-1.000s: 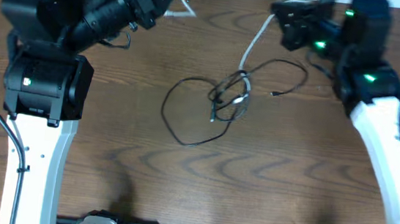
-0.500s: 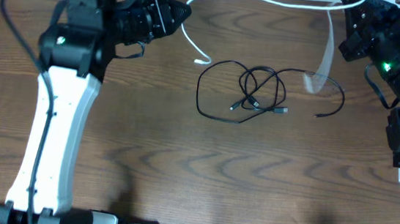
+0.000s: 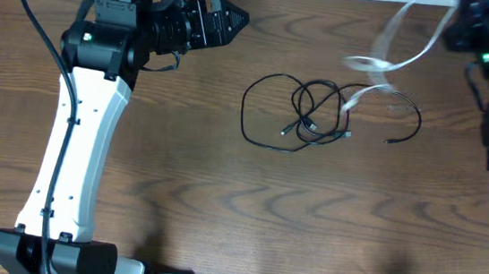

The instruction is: Untangle cables

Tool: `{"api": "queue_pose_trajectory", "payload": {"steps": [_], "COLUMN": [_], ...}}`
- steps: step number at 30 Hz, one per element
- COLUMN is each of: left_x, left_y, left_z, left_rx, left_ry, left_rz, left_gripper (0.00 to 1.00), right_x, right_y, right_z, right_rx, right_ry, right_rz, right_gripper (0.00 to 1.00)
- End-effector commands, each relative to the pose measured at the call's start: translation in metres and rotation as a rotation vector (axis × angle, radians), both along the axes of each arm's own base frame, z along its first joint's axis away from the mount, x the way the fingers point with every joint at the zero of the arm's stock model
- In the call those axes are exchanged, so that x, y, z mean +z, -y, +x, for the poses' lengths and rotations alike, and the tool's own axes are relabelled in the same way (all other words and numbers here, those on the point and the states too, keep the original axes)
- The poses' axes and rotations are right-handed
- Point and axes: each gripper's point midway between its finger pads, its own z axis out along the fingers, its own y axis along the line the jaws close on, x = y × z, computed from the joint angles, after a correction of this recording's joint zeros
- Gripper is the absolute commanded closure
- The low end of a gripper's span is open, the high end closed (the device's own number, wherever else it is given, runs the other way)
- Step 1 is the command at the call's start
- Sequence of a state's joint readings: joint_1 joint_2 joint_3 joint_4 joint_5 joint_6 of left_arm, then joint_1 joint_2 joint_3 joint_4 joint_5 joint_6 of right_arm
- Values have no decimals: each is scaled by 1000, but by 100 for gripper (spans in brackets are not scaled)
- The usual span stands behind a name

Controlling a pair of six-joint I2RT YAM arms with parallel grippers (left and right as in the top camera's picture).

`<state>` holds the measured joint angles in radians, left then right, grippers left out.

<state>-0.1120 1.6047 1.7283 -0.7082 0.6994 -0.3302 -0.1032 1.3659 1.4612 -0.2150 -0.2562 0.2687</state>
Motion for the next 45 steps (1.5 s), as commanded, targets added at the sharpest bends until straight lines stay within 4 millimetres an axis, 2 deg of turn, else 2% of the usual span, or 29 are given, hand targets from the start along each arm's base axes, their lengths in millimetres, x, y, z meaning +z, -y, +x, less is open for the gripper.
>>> {"api": "queue_pose_trajectory", "payload": {"steps": [1,3,4,5,6,7,10,12,14,16,20,22,24,27,29,30,33,36,40,41,43,44,45], "left_x": [1,1,1,1,1,1,1,2,2,2,2,2,2,2,2,2,2,2,2,2,2,2,2], "left_y": [-3,-4,-4,-4,-4,-4,-4,-2,-2,-2,-2,-2,-2,-2,-2,-2,-2,-2,-2,-2,-2,-2,-2], "left_z": [1,2,2,2,2,2,1,0,0,0,0,0,0,0,0,0,0,0,0,0,0,0,0], "left_rx": [2,6,6,6,6,6,6,-4,-6,-6,-6,-6,-6,-6,-6,-6,-6,-6,-6,-6,-5,-6,-6], "left_ry": [23,24,24,24,23,23,22,22,21,21,21,21,22,22,22,22,22,21,22,22,23,23,23], "left_rz": [24,28,28,28,27,27,27,19,17,17,17,17,17,17,17,17,17,17,17,17,17,18,18], "left_gripper": [17,17,17,17,17,17,17,17,17,17,17,17,17,17,17,17,17,17,17,17,17,17,17], "right_x": [24,37,40,46,45,44,25,12,-2,-4,1,-3,-16,-40,-65,-97,-144,-205,-256,-265,-275,-277,-277], "right_y": [57,93,102,125,141,147,176,189,200,206,218,224,233,241,246,254,264,273,278,280,282,282,282], "right_z": [-5,-7,-6,-4,2,6,30,49,80,97,122,133,142,148,153,157,160,164,164,164,162,161,161], "right_rx": [-151,-230,-248,-294,-319,-323,-358,-366,-360,-358,-358,-360,-382,-393,-407,-431,-465,-470,-466,-468,-469,-467,-467], "right_ry": [49,56,54,40,23,16,-27,-40,-65,-79,-71,-71,-88,-134,-192,-265,-372,-488,-579,-595,-616,-622,-624], "right_rz": [56,53,53,53,46,37,43,50,56,59,38,38,38,28,16,4,7,34,71,75,82,84,84], "right_gripper": [99,99,99,99,99,99,99,99,99,99,99,99,99,99,99,99,99,99,99,91,56,35,19]}}
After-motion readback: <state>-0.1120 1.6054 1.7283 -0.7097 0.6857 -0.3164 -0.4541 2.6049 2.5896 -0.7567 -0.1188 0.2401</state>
